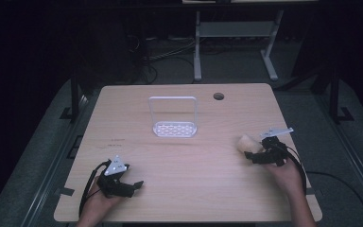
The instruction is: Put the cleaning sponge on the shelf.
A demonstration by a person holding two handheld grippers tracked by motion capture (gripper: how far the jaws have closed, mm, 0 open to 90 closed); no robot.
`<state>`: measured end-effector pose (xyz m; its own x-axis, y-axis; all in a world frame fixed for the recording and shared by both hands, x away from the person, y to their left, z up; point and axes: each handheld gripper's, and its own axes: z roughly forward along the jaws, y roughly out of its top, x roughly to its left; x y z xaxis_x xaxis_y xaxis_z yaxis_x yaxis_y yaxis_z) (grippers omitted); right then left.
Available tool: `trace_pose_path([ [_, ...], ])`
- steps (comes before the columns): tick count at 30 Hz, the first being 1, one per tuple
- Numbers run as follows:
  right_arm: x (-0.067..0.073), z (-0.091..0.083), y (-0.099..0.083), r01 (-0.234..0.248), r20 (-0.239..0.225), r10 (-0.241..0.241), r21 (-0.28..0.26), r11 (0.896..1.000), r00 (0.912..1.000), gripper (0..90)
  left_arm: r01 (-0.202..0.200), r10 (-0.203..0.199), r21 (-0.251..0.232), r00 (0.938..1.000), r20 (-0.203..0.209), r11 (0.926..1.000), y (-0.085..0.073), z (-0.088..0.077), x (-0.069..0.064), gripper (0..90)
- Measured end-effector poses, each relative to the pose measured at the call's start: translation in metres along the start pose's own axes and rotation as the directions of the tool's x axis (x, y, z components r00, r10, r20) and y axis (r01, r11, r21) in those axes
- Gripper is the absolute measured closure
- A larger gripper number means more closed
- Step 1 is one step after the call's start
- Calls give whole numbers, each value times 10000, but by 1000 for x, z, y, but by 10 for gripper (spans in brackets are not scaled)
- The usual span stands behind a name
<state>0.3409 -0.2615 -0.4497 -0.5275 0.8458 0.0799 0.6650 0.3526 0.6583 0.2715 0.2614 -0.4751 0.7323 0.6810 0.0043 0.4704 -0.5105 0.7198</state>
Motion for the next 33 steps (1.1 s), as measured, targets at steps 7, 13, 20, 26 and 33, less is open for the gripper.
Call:
trace_pose_path([
  [7, 2, -8, 3, 60, -27, -61, -207, 9998, 10000, 286, 0, 0, 1, 10000, 0, 10000, 0, 0, 0, 126],
  [13, 7, -15, 7, 83, -43, -84, -327, 9994, 10000, 286, 1, -1, 0, 10000, 0, 10000, 0, 0, 0, 126],
  [20, 13, -20, 12, 140, -87, -144, -490, 9987, 9999, 286, 0, 0, 2, 10000, 0, 10000, 0, 0, 0, 126],
  [26, 19, -21, 16, 293, -146, -299, -450, 9986, 9994, 286, 2, -2, 0, 10000, 2, 10000, 0, 0, 0, 127],
  [33, 28, -24, 25, 535, -226, -550, -619, 9966, 9982, 286, 1, -1, 0, 10000, 0, 10000, 0, 0, 0, 127],
])
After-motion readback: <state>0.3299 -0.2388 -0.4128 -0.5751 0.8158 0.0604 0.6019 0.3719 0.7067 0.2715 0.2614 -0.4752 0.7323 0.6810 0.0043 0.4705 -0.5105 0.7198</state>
